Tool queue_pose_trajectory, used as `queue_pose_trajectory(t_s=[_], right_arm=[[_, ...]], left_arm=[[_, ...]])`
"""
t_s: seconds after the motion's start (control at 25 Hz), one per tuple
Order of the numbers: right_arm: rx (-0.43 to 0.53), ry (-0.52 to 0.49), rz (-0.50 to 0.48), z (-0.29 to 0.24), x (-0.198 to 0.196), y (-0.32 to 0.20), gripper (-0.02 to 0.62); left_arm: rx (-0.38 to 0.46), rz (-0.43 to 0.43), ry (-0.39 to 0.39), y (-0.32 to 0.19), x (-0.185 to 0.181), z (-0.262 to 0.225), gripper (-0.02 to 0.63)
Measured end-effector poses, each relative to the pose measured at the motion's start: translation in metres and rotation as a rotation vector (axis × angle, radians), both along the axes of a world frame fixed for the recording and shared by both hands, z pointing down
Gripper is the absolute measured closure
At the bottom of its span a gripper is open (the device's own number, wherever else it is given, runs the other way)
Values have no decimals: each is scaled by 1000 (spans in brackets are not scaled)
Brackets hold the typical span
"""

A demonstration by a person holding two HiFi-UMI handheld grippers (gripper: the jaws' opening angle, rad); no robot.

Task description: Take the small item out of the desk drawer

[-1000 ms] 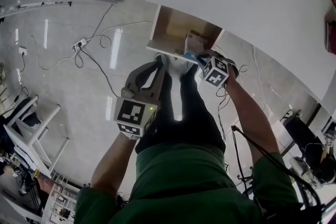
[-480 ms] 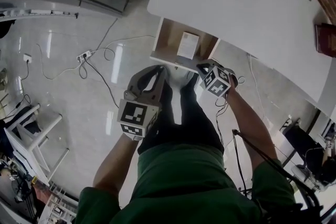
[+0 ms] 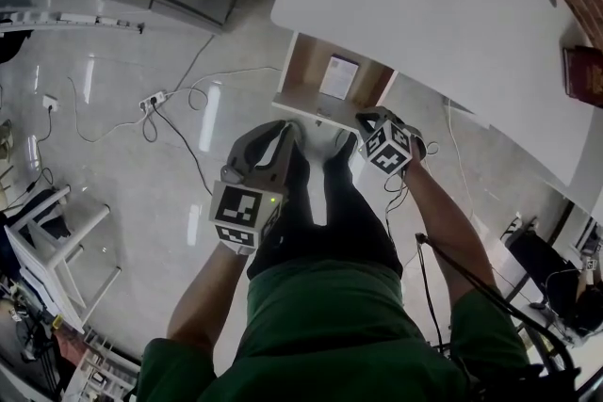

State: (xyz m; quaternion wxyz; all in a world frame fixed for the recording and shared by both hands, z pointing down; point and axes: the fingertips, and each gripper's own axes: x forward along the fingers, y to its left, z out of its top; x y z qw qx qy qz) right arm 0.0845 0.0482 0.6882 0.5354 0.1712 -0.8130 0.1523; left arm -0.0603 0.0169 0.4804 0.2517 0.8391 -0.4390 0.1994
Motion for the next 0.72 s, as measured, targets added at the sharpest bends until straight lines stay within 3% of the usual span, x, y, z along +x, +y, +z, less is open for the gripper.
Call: queue_pose_trajectory(t_s=[0.24, 0.72], right_arm=[[100, 60, 14, 24, -5, -40, 564], [122, 154, -16, 94, -24, -100, 451]], left_arm=[[-24, -31, 9, 5, -13, 17, 572], [-91, -109, -3, 7, -55, 68, 572]])
